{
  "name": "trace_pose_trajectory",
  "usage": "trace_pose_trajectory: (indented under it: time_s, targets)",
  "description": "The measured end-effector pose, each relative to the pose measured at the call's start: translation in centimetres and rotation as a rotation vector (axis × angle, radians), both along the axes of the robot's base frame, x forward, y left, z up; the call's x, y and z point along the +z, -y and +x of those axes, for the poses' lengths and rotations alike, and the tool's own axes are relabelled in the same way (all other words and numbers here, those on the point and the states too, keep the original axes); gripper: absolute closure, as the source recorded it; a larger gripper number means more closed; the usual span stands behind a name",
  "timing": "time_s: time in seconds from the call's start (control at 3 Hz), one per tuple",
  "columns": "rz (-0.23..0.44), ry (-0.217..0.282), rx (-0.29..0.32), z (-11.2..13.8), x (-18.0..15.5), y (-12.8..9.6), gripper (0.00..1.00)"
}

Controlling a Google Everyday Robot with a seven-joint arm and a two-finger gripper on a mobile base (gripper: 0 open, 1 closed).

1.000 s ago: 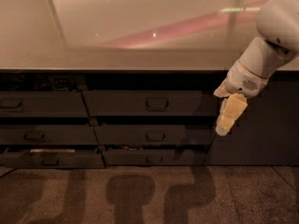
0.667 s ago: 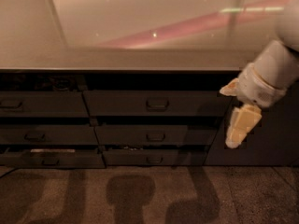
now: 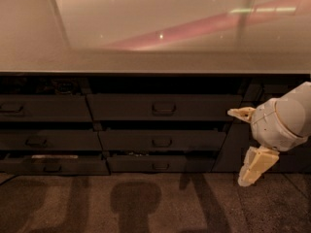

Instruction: Open top drawer

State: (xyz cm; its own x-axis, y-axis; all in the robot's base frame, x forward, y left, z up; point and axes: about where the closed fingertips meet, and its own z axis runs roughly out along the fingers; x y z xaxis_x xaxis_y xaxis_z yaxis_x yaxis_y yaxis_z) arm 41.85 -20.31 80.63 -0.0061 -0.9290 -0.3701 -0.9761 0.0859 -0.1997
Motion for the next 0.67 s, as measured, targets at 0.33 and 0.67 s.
trace_pose_trajectory:
  time_s: [0.33,0.67]
  targets:
    - [-0.001,0.0,-0.001,0.0,0.0,0.1,0.0]
    - [-0.045,-0.034,-0.035,1.9,-0.9,0.4,0.0]
